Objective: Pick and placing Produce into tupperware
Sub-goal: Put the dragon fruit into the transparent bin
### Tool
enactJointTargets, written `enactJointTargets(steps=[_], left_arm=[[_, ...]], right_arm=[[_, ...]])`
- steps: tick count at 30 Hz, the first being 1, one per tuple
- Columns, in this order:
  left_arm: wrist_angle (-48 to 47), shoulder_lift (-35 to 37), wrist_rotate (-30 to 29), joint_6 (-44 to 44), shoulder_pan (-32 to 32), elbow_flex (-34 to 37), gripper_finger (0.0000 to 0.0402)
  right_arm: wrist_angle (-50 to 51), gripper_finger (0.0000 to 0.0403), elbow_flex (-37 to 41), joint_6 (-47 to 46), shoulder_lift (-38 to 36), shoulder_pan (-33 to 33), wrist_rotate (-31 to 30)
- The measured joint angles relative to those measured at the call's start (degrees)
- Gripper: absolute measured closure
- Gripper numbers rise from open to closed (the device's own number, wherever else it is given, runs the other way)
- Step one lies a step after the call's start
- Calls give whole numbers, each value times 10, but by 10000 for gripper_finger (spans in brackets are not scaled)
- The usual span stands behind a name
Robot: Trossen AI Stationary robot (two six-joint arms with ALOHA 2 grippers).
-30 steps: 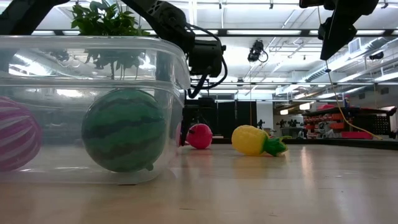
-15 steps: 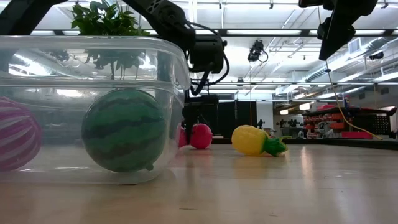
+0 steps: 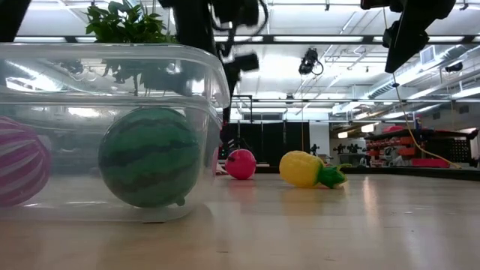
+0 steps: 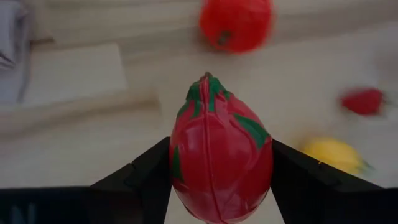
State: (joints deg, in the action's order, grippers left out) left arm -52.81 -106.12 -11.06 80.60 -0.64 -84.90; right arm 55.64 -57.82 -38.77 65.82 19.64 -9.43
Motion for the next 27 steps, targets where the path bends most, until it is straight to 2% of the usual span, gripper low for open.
enactJointTargets(steps=[6, 11, 18, 27], left_arm=[[-12, 62, -14, 45, -46, -1, 160], [-20, 91, -18, 60, -90, -2, 170], [-23, 96, 18, 96, -159, -10, 164], [-17, 94, 21, 206, -250, -11, 169]], right_arm=[[-1, 126, 0, 0, 0, 0, 0], [-1, 126, 0, 0, 0, 0, 0], [0, 126, 0, -4, 0, 0, 0], [0, 126, 0, -7, 0, 0, 0]])
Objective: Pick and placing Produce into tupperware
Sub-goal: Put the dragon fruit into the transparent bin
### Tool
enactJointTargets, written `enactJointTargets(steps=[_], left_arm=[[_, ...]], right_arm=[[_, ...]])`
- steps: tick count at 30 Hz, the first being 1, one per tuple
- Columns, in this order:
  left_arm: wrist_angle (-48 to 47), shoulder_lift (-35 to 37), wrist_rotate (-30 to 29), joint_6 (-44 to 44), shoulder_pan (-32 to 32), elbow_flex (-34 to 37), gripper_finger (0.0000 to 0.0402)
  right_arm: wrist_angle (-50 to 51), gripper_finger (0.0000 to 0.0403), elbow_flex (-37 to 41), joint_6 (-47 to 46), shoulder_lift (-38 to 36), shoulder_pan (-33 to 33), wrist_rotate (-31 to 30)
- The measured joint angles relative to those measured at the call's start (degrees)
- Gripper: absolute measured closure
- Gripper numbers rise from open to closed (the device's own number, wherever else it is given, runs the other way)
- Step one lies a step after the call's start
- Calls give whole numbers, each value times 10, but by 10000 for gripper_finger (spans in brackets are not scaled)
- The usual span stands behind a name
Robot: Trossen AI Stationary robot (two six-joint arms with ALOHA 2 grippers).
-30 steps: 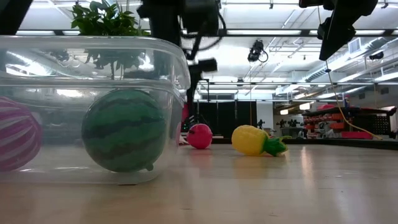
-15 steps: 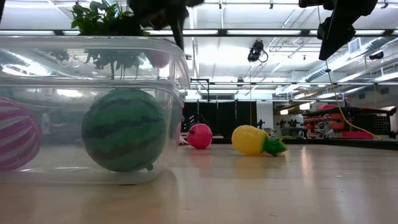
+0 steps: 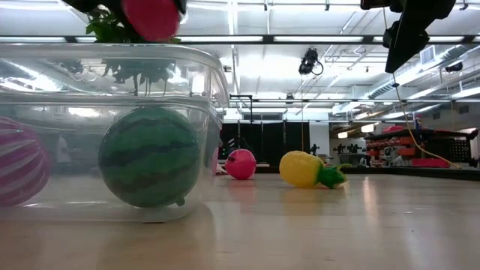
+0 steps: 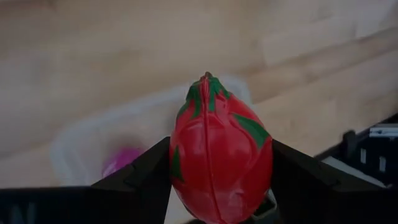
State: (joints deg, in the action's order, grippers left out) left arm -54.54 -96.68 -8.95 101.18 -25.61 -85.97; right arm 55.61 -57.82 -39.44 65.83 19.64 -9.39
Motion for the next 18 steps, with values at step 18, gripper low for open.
enactJointTargets(steps=[18], left_arm=[[71, -74, 4, 105, -69, 0, 162]], right_arm=[[-2, 126, 0, 0, 0, 0, 0]])
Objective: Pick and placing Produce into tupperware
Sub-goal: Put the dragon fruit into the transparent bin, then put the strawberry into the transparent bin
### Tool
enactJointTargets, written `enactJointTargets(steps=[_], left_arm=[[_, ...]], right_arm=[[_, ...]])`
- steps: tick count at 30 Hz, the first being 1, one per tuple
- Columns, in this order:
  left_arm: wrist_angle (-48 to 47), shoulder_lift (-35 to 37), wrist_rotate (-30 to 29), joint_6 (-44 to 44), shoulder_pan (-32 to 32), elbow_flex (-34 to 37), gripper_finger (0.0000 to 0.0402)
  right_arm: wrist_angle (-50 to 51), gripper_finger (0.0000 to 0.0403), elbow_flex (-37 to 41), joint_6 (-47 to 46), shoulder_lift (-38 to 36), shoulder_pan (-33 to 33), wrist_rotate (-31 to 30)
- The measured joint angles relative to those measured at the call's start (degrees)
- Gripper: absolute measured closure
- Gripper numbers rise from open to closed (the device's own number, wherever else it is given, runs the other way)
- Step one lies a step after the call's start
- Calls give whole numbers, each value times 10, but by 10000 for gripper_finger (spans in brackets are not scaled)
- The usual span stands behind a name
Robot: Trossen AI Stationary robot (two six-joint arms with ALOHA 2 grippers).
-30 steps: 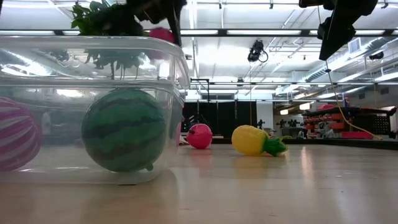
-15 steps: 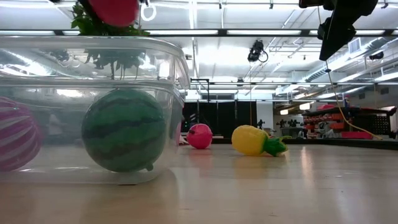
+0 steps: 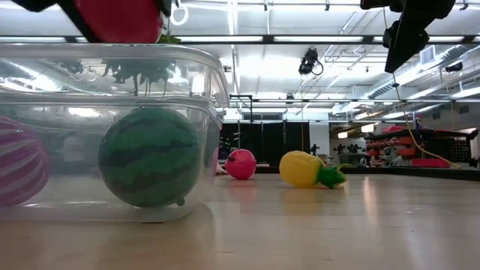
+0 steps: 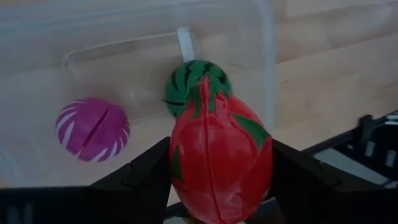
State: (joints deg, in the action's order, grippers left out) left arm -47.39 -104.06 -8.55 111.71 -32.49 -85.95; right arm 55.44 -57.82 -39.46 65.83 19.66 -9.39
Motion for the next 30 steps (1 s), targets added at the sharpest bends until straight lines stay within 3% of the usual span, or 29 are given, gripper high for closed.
enactJointTargets(steps=[7, 18, 30], left_arm=[[-28, -17, 33, -3, -1, 0, 167], [-57, -18, 33, 0, -2, 0, 160], [-76, -18, 32, -19, 2, 0, 115]], right_arm=[[0, 126, 0, -1, 0, 0, 0], [-1, 126, 0, -5, 0, 0, 0], [-1, 126, 0, -9, 0, 0, 0]])
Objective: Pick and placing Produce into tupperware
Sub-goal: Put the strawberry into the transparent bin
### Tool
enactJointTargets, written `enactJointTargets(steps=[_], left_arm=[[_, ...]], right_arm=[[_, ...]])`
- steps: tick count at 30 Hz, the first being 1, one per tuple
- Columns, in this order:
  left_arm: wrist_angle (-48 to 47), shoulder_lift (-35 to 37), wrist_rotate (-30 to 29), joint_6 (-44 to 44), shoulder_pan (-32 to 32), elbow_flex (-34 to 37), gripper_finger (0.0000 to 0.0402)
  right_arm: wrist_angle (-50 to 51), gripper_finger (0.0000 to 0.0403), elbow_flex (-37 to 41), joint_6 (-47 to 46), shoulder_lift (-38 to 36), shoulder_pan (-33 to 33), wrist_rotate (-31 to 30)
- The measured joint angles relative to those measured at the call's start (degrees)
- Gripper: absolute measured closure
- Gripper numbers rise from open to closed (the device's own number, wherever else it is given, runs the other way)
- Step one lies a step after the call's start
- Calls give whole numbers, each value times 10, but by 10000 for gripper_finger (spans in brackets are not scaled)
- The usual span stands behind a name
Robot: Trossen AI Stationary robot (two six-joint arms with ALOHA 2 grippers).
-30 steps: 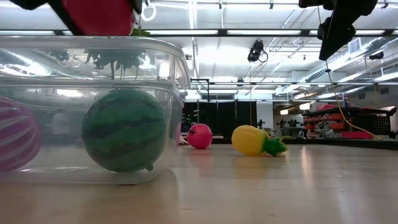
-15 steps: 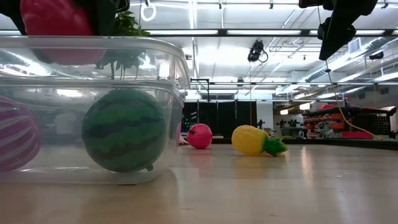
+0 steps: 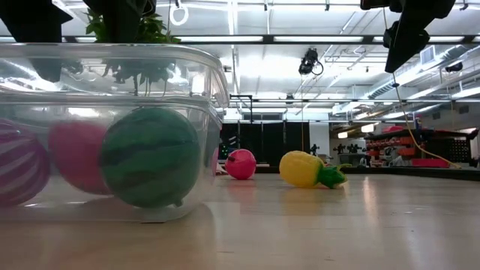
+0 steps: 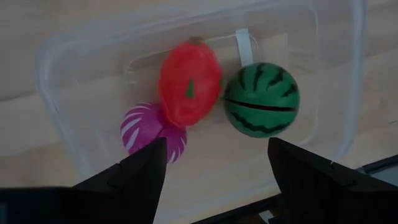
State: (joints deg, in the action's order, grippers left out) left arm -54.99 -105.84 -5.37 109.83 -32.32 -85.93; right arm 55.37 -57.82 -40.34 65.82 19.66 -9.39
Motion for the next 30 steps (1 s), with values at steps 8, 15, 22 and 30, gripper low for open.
enactJointTargets(steps=[8, 15, 22, 30], left_arm=[[1, 0, -13, -8, 4, 0, 124], [3, 2, -35, -54, 27, 0, 133], [49, 3, -35, -166, 97, 0, 132], [74, 17, -21, -281, 126, 0, 140]], right_arm=[[0, 126, 0, 0, 0, 0, 0], [0, 126, 0, -5, 0, 0, 0], [0, 126, 0, -20, 0, 0, 0], [-3, 126, 0, -31, 0, 0, 0]])
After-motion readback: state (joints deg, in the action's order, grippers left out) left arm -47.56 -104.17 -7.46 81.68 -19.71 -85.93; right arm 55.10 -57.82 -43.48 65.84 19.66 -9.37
